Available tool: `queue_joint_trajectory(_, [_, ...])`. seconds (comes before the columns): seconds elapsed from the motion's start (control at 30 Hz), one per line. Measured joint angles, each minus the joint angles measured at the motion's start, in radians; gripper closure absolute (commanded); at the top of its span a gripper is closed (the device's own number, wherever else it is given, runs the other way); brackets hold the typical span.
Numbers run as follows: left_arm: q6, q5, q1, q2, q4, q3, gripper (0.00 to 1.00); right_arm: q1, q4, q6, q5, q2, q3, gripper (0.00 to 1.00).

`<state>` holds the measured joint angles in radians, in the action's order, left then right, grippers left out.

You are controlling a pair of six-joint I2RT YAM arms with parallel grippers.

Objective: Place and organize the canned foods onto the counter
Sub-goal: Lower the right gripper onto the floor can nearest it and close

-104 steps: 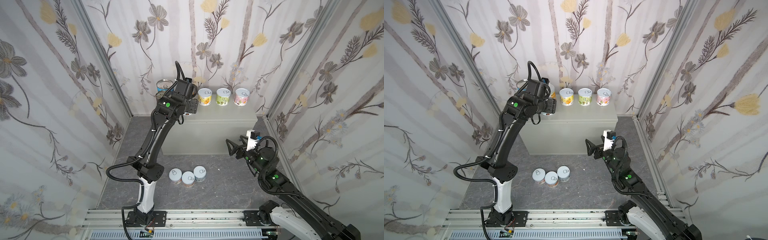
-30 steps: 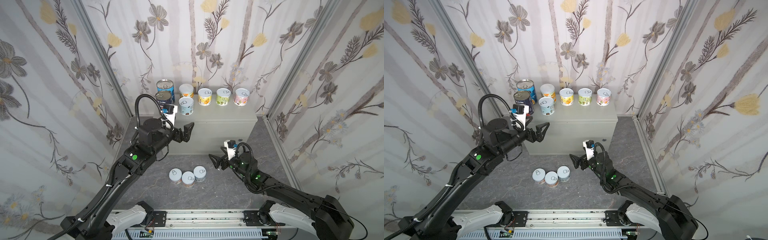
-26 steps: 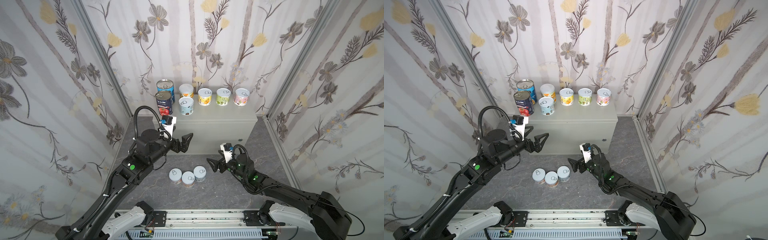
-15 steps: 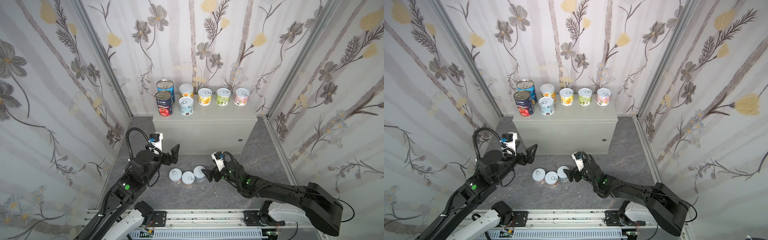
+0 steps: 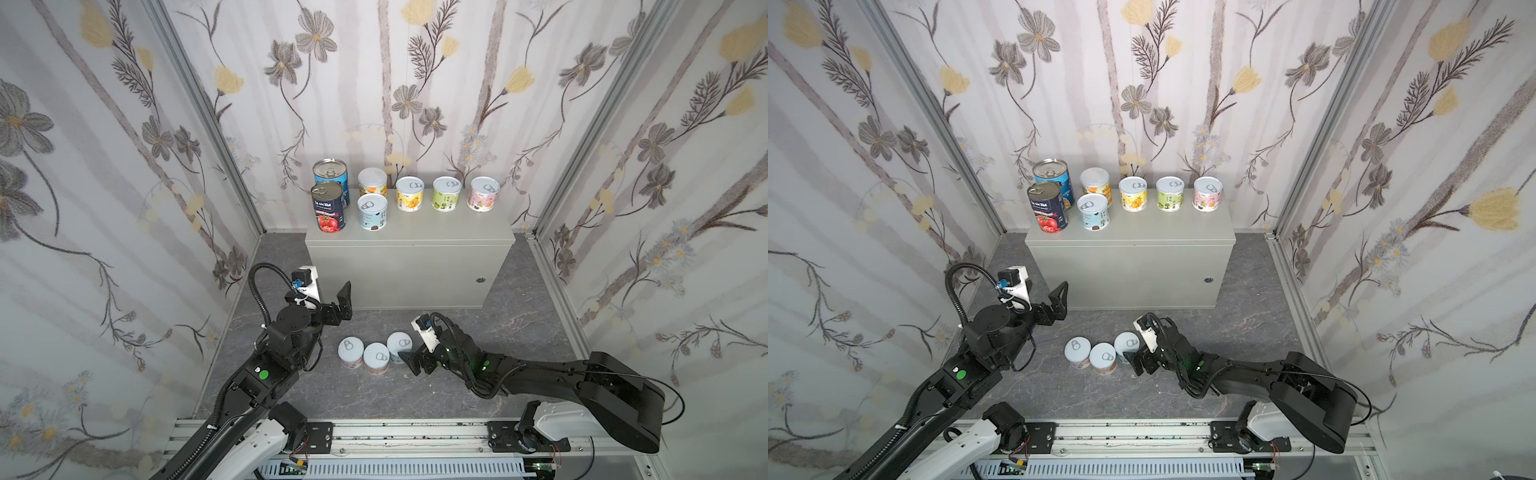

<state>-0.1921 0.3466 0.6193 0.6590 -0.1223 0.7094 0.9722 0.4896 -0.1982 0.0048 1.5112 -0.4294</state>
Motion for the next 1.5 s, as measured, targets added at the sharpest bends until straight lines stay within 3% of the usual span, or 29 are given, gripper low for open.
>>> queue_joint_trajectory(0.6, [-0.02,0.016,0.0,-0.02,0.013,-0.009,0.0,0.039,0.007,0.06,0.007,0.17,-0.109,0.0])
queue_joint_trajectory(1.0, [-0.021,0.024,0.0,-0.008,0.013,-0.016,0.0,0.04,-0.008,0.024,0.188,0.118,-0.063,0.0])
queue_joint_trajectory(1.27, [-0.024,0.023,0.0,0.011,0.013,-0.016,0.0,0.039,0.008,0.024,0.124,0.158,-0.084,0.0])
queue_joint_trajectory(1.5, [-0.024,0.023,0.0,0.005,0.013,-0.016,0.0,0.038,0.028,0.005,0.15,0.2,-0.094,0.0])
